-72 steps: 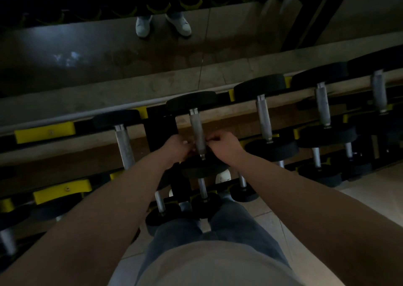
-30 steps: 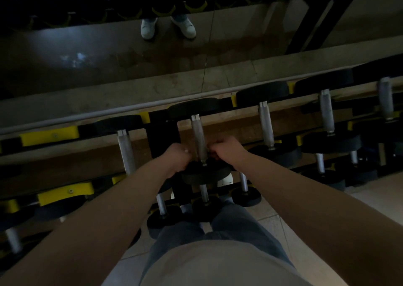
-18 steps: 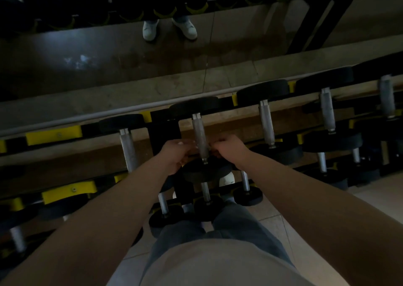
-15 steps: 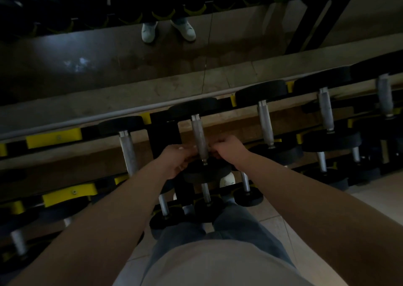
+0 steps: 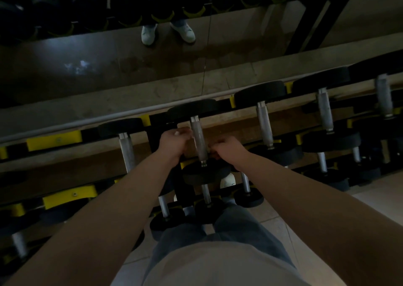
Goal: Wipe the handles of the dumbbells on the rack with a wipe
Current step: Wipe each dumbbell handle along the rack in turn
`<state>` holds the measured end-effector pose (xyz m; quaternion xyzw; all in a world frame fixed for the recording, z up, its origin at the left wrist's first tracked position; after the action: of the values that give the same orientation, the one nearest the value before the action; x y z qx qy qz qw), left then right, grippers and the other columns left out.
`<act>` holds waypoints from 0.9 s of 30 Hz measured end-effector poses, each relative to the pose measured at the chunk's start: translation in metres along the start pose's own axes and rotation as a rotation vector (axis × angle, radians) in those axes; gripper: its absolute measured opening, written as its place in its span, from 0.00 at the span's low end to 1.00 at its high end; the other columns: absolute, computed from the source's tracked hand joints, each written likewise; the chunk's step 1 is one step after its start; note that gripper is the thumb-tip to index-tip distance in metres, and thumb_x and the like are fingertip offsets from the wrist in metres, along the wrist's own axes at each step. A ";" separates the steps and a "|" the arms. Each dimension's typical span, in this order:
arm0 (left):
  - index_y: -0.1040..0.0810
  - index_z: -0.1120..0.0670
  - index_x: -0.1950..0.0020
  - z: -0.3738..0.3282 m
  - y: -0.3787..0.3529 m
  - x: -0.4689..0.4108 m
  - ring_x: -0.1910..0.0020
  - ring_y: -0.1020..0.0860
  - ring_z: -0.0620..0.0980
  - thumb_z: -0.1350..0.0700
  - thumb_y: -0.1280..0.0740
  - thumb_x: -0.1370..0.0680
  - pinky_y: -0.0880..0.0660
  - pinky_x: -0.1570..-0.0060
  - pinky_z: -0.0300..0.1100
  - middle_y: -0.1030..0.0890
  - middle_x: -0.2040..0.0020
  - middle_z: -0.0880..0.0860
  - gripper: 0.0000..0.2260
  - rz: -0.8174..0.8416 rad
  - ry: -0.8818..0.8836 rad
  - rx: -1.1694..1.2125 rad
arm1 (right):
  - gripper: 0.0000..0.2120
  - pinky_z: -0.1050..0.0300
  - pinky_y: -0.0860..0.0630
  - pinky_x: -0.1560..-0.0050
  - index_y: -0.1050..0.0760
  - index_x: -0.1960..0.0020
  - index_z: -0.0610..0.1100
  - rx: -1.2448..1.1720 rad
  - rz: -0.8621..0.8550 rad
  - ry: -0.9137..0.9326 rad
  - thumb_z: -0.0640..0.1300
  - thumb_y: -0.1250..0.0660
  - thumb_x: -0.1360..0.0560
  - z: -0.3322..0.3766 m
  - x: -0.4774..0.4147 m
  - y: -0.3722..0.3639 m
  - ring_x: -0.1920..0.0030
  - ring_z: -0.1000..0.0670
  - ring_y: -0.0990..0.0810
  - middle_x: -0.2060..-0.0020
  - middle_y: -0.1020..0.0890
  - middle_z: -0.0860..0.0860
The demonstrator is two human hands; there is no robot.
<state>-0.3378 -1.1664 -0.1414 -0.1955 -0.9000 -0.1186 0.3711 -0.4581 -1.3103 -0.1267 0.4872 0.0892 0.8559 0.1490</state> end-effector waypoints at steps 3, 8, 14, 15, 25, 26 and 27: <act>0.16 0.53 0.53 0.015 -0.003 0.004 0.60 0.20 0.51 0.56 0.28 0.24 0.21 0.60 0.42 0.17 0.56 0.54 0.02 0.057 0.020 -0.161 | 0.06 0.42 0.20 0.40 0.19 0.49 0.49 -0.004 -0.013 0.007 0.44 0.34 0.21 -0.002 -0.001 -0.001 0.48 0.43 0.16 0.51 0.15 0.43; 0.18 0.57 0.48 0.038 -0.002 0.004 0.67 0.26 0.50 0.55 0.31 0.21 0.31 0.71 0.38 0.19 0.58 0.56 0.06 0.262 0.204 -0.532 | 0.06 0.44 0.19 0.43 0.19 0.51 0.50 -0.006 -0.023 0.024 0.43 0.34 0.22 -0.003 -0.003 -0.002 0.51 0.44 0.15 0.54 0.14 0.44; 0.21 0.59 0.51 -0.005 -0.009 -0.028 0.67 0.26 0.52 0.65 0.37 0.21 0.31 0.70 0.39 0.22 0.61 0.58 0.05 0.176 0.121 -0.118 | 0.06 0.48 0.19 0.46 0.20 0.46 0.48 -0.047 -0.008 0.009 0.44 0.34 0.20 -0.006 -0.007 0.003 0.51 0.45 0.15 0.52 0.14 0.44; 0.22 0.58 0.52 -0.009 -0.010 -0.032 0.69 0.28 0.51 0.65 0.38 0.21 0.33 0.72 0.38 0.24 0.63 0.58 0.06 0.169 0.103 -0.052 | 0.04 0.49 0.19 0.46 0.20 0.49 0.48 -0.057 -0.012 0.008 0.44 0.34 0.20 -0.006 -0.007 0.003 0.51 0.44 0.15 0.53 0.15 0.44; 0.24 0.53 0.56 0.016 -0.017 0.017 0.76 0.35 0.46 0.62 0.37 0.18 0.39 0.75 0.38 0.28 0.72 0.51 0.09 0.500 0.208 -0.545 | 0.07 0.45 0.19 0.43 0.19 0.55 0.45 -0.114 -0.016 -0.004 0.41 0.34 0.20 -0.011 -0.011 0.006 0.52 0.43 0.15 0.54 0.15 0.42; 0.24 0.54 0.56 0.014 -0.019 0.016 0.77 0.31 0.45 0.63 0.37 0.18 0.35 0.76 0.37 0.26 0.70 0.52 0.09 0.490 0.205 -0.508 | 0.07 0.45 0.19 0.42 0.20 0.55 0.45 -0.119 -0.015 -0.006 0.40 0.35 0.20 -0.011 -0.011 0.006 0.53 0.44 0.15 0.54 0.15 0.43; 0.23 0.55 0.54 0.010 -0.020 0.013 0.76 0.26 0.44 0.64 0.38 0.18 0.30 0.75 0.37 0.22 0.67 0.53 0.08 0.457 0.220 -0.391 | 0.06 0.44 0.19 0.42 0.20 0.55 0.45 -0.125 -0.014 -0.011 0.40 0.34 0.20 -0.011 -0.012 0.006 0.53 0.44 0.16 0.55 0.15 0.43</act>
<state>-0.3617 -1.1774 -0.1408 -0.4461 -0.7474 -0.2236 0.4387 -0.4624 -1.3201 -0.1398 0.4809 0.0381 0.8561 0.1855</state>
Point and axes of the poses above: each hand's wrist, its own x-axis away from the middle knuckle, its own y-axis out of the back of the hand, z = x × y, the point moved 5 cm from there along -x, towards the middle knuckle
